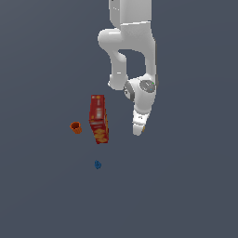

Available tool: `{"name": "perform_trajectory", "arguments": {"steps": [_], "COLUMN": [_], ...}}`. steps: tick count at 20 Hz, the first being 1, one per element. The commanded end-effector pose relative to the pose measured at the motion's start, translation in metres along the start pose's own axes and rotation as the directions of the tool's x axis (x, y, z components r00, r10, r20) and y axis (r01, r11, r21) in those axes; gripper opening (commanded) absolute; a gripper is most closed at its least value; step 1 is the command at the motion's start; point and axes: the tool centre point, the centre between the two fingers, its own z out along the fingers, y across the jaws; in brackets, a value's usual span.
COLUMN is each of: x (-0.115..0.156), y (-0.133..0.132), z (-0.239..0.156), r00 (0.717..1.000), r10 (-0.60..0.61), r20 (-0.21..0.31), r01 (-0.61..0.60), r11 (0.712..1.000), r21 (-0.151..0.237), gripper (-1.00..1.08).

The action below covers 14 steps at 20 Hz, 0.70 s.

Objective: Pick up a designated object from a clutter of objects.

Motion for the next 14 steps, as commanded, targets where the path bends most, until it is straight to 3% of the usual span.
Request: {"name": "perform_trajectory", "arguments": {"steps": [1, 14], "x": [-0.003, -0.039], "y": [0.004, 0.048], "z": [-0.006, -0.079], "r00": [1.0, 1.0], "r10": [0.0, -0.001], "r20": [0.0, -0.002], "r01": [0.0, 0.001], "r11": [1.0, 1.0], "r21": [-0.001, 0.0], "gripper": [-1.0, -1.0]}}
